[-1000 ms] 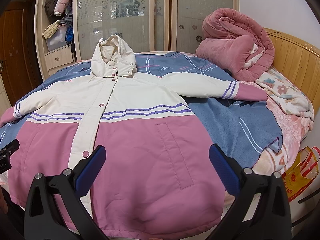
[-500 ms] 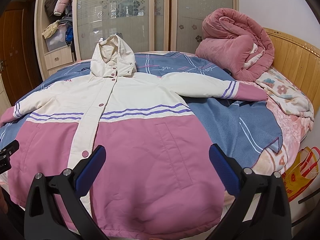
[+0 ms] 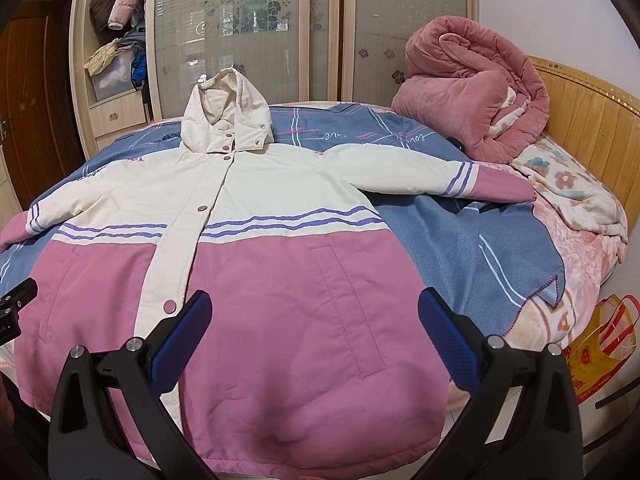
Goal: Fold large clothes
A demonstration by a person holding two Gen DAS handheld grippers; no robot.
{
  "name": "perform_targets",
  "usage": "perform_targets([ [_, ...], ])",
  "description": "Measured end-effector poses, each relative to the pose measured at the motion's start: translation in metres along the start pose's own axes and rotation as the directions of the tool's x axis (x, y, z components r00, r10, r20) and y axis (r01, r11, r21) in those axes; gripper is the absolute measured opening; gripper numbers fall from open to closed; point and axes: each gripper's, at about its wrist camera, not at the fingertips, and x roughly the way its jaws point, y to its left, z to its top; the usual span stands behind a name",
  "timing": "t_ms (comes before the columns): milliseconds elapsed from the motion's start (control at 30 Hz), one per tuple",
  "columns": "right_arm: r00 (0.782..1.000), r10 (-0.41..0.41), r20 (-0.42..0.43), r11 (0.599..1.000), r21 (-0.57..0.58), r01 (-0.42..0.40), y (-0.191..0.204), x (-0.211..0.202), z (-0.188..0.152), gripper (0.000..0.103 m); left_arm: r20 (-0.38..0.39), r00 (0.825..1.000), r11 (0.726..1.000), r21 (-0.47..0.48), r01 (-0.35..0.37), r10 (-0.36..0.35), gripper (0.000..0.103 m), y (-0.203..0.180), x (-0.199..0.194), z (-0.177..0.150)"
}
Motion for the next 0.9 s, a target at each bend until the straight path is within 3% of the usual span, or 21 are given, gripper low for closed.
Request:
perform_targets([
  [900,1.0,-0.002,-0.004,1.0,0.002,0.002,0.0,0.0055,-0.0032,0.102,0.0,1.0,1.0,0.003,-0.001,0.001,0.101,-0.0008,-0.0001,0.0001],
])
